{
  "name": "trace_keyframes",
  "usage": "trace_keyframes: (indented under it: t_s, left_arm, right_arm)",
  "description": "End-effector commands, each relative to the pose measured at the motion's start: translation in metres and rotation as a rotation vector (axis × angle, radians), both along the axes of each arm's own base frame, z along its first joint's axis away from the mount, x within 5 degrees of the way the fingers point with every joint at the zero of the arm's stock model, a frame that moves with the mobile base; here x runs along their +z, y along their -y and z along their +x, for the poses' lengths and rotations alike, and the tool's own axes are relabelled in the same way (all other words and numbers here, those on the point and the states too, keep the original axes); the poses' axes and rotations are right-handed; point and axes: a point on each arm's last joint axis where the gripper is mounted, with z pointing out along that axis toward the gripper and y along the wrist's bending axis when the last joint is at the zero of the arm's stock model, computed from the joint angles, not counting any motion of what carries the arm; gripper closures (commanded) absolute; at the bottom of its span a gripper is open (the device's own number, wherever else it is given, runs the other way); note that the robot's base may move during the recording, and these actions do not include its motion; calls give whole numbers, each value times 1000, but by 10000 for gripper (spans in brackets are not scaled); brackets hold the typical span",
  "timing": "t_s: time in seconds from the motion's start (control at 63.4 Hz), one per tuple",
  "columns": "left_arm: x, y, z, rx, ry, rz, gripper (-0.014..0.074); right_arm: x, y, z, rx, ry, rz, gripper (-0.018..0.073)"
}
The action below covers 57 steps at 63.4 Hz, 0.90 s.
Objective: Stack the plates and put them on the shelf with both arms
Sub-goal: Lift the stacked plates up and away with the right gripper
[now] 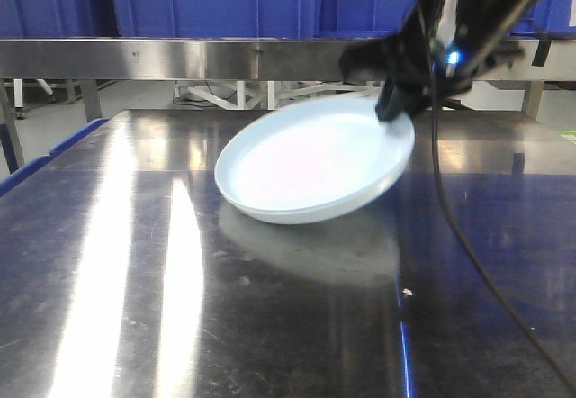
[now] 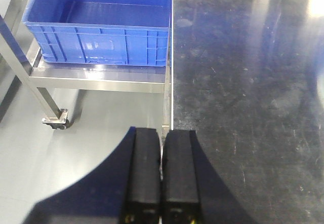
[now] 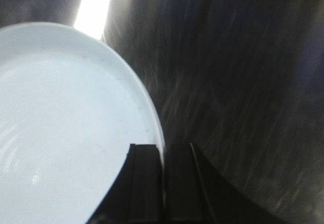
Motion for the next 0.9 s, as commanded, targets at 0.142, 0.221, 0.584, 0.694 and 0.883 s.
trace_keyframes:
  t_s: [0.142, 0.221, 0.584, 0.694, 0.883]
  left_arm:
    - [15, 1, 5, -2, 104, -18, 510]
    - [15, 1, 5, -2, 104, -18, 510]
    - [15, 1, 5, -2, 104, -18, 510]
    - [15, 1, 5, -2, 104, -18, 510]
    - [15, 1, 5, -2, 104, -18, 510]
  right_arm:
    - [104, 14, -31, 14, 348, 111, 531]
    - [120, 24, -43, 1, 398, 119, 531]
    - [133, 90, -126, -136, 602, 139, 531]
    - [120, 104, -153, -178, 623, 130, 531]
    - [97, 117, -198, -225, 661, 121, 531]
